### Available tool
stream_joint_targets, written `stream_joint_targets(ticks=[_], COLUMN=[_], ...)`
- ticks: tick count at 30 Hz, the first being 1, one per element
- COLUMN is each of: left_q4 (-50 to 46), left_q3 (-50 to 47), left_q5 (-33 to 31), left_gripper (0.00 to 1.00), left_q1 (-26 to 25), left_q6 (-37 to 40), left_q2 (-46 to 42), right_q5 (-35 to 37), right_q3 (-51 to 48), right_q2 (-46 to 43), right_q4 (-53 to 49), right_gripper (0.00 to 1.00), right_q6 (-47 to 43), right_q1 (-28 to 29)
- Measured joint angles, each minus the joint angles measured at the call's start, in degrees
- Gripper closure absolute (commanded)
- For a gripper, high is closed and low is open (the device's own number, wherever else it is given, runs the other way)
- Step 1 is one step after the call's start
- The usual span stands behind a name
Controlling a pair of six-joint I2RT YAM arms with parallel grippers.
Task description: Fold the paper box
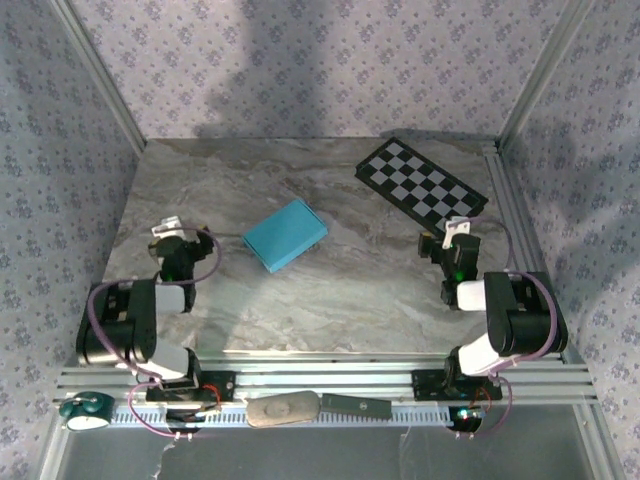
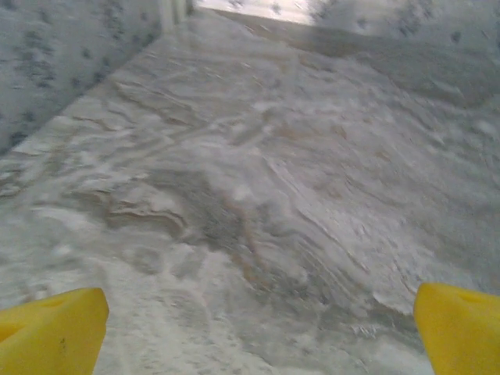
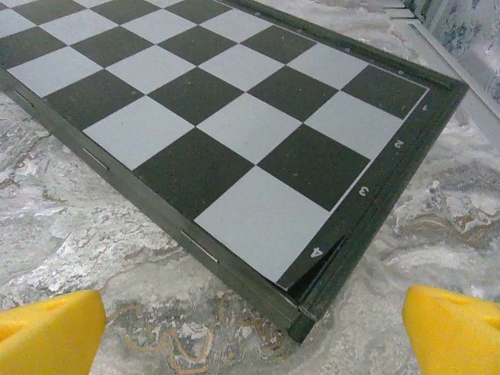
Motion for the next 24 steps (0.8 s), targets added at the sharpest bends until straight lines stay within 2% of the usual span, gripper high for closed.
stream_joint_targets(ticks=[10,24], left_q4=[-2.80,-4.83], left_q3=[3.72,4.13], left_q5=[1.01,0.74], left_gripper=[0.00,0.00], left_q1=[-1.20,-2.25], left_q6=[3.02,4.50], left_q2=[1.88,1.88], right_q5=[0.31,1.57], right_q3=[2.69,2.69], right_q2=[0.11,0.11], right_q4=[-1.38,-1.92], right_gripper=[0.01,0.01], right_q6=[0.02,0.02], right_q1=[-0.09,0.09])
